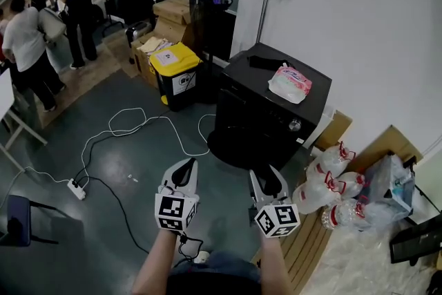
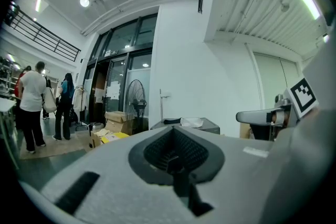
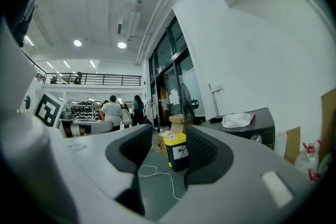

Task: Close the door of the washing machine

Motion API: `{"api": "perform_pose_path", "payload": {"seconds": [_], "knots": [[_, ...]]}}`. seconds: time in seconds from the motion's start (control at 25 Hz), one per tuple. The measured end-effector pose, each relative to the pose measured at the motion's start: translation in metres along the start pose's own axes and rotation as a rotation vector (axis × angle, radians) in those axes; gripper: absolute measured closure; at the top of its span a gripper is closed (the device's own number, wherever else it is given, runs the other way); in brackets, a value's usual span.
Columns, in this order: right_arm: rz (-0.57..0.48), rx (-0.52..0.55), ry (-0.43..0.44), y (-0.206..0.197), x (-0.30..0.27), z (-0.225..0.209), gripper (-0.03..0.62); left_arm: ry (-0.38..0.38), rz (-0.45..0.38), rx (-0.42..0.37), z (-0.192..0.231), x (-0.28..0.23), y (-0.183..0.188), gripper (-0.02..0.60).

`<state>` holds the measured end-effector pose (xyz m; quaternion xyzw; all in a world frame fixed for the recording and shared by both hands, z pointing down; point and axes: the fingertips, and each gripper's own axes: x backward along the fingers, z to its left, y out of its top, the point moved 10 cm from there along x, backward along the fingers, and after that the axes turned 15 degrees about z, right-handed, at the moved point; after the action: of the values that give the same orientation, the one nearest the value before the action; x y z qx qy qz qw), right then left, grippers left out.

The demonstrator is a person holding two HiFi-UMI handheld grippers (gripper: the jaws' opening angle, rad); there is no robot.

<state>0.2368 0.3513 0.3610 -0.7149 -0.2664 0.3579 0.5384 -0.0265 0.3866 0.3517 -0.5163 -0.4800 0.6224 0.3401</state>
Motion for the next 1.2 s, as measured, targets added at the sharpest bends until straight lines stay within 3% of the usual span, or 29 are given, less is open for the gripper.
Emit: {"api": "perform_pose_path", "payload": {"seconds": [0.36, 0.64, 0.88, 1.2], "knots": [[-0.015, -0.003, 0.002, 0.009, -0.042, -0.011, 0.399, 0.034, -0.002, 0.022, 0.038, -0.020, 0.000, 0.575], [-0.027, -0.012, 0.026, 0.020, -0.117, -0.039, 0.399, 0.067, 0.002, 0.006, 0.080, -0.072, 0.010, 0.575], [-0.032, 0.016, 0.069, 0.035, -0.240, -0.075, 0.398, 0.103, 0.017, -0.009, 0.147, -0.162, 0.020, 0.575], [0.022, -0.024, 0.053, 0.055, -0.408, -0.138, 0.390, 0.077, 0.067, 0.003, 0.246, -0.327, 0.059, 0.574]]}}
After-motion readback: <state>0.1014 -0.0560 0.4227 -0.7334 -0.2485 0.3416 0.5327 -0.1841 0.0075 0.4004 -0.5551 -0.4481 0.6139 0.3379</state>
